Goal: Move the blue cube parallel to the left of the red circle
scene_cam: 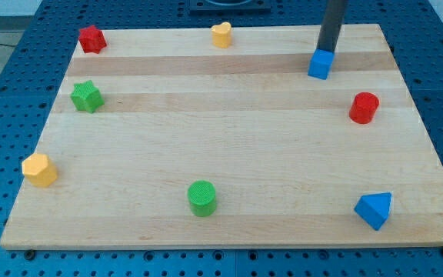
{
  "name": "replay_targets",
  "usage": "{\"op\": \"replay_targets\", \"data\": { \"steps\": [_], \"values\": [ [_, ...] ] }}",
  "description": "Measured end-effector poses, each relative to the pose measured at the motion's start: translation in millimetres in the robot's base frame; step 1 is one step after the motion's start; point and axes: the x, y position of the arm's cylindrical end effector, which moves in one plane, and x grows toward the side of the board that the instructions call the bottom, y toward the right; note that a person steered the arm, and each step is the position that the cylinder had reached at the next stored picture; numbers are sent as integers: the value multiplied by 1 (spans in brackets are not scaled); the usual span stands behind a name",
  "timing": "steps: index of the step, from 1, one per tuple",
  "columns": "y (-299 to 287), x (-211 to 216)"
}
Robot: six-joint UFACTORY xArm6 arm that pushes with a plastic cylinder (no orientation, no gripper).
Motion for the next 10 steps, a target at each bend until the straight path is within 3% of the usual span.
{"op": "replay_targets", "data": {
  "steps": [1, 2, 3, 4, 5, 6, 7, 9, 10],
  "values": [
    [39, 5],
    [-15, 33],
    [-41, 34],
    [-60, 62],
    [-67, 61],
    [-65, 23],
    [-100, 23],
    [-105, 102],
    [-122, 57]
  ]
}}
